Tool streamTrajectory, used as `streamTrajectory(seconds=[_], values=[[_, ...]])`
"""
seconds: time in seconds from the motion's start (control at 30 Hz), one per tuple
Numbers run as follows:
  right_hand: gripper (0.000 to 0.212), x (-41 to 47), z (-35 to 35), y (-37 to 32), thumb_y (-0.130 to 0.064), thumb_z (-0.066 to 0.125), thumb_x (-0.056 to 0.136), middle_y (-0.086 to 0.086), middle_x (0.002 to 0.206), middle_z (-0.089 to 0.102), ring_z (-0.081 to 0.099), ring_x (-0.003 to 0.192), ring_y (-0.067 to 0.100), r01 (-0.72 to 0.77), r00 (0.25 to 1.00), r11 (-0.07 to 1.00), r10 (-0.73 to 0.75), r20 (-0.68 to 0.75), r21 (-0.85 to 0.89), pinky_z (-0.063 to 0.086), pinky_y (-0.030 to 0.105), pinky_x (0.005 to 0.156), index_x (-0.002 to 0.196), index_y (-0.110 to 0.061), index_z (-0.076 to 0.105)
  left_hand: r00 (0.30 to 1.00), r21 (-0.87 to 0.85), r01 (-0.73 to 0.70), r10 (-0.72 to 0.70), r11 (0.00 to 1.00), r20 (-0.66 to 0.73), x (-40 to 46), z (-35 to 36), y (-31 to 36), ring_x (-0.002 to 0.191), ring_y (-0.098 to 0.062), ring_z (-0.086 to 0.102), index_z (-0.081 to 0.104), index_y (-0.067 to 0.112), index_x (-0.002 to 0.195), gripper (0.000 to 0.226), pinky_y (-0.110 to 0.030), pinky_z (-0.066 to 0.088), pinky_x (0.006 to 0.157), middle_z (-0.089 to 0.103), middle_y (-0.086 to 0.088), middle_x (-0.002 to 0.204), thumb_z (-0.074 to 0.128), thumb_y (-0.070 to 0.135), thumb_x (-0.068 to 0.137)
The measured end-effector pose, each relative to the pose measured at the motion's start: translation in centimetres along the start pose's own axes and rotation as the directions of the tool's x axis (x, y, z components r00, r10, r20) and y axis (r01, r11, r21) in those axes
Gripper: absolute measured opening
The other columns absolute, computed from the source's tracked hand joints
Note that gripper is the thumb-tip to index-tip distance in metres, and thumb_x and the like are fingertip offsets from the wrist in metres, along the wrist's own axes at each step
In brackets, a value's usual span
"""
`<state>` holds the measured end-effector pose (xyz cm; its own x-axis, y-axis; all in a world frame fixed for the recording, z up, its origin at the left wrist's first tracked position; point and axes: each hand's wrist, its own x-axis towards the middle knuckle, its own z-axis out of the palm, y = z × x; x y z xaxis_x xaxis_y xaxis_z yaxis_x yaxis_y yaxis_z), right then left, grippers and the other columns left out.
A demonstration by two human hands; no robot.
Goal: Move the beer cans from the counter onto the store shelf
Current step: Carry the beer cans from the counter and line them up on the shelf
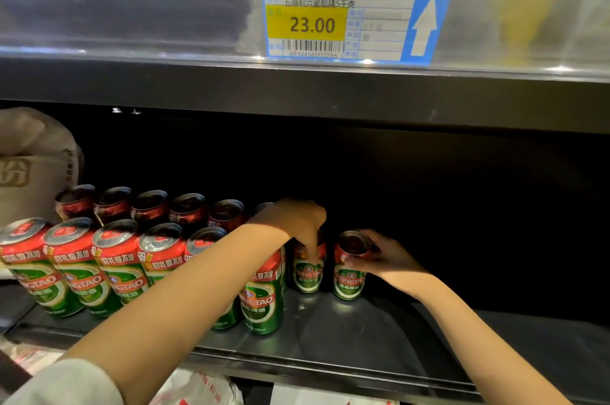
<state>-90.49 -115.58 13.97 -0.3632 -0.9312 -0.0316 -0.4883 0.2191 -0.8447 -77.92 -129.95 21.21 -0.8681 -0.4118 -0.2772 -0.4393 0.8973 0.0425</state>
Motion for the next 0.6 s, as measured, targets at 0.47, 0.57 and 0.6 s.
streamTrajectory(seconds=[0.47, 0.57, 0.6], values=[[0.06, 0.3, 1.2, -0.2, -0.021, 0.073, 0.078, -0.005, 0.119, 0.054, 0.052, 0.114, 0.012, -0.006, 0.999, 0.999, 0.008, -0.047, 0.047, 0.045, 0.029, 0.097, 0.131, -0.019, 0.043, 0.999, -0.021, -0.027, 0.027, 0.999, -0.018, 0.1, 0.2, -0.7, 0.089, -0.018, 0.063, 0.064, 0.016, 0.111, 0.057, -0.031, 0.054, 0.078, 0.067, -0.001, 0.104, 0.082, 0.04, 0.063], [0.07, -0.1, 1.7, -0.1, -0.024, 0.072, 0.079, -0.007, 0.123, 0.049, 0.048, 0.12, 0.013, -0.033, 0.997, 0.996, 0.038, -0.061, 0.078, 0.042, 0.028, 0.098, 0.137, -0.021, 0.034, 0.999, -0.032, -0.034, 0.034, 0.999, 0.0, -0.2, 0.1, -0.6, 0.094, -0.019, 0.062, 0.059, 0.016, 0.116, 0.061, -0.036, 0.054, 0.084, 0.065, -0.001, 0.11, 0.08, 0.042, 0.065], [0.074, -0.5, 1.8, -0.3, -0.026, 0.072, 0.079, -0.007, 0.124, 0.047, 0.046, 0.12, 0.012, -0.069, 0.994, 0.993, 0.077, -0.078, 0.1, 0.04, 0.029, 0.1, 0.14, -0.023, 0.03, 0.999, -0.048, -0.033, 0.033, 0.998, 0.004, -0.5, -0.1, -0.5, 0.096, -0.019, 0.061, 0.058, 0.016, 0.118, 0.062, -0.036, 0.053, 0.085, 0.064, -0.001, 0.112, 0.078, 0.044, 0.066]])
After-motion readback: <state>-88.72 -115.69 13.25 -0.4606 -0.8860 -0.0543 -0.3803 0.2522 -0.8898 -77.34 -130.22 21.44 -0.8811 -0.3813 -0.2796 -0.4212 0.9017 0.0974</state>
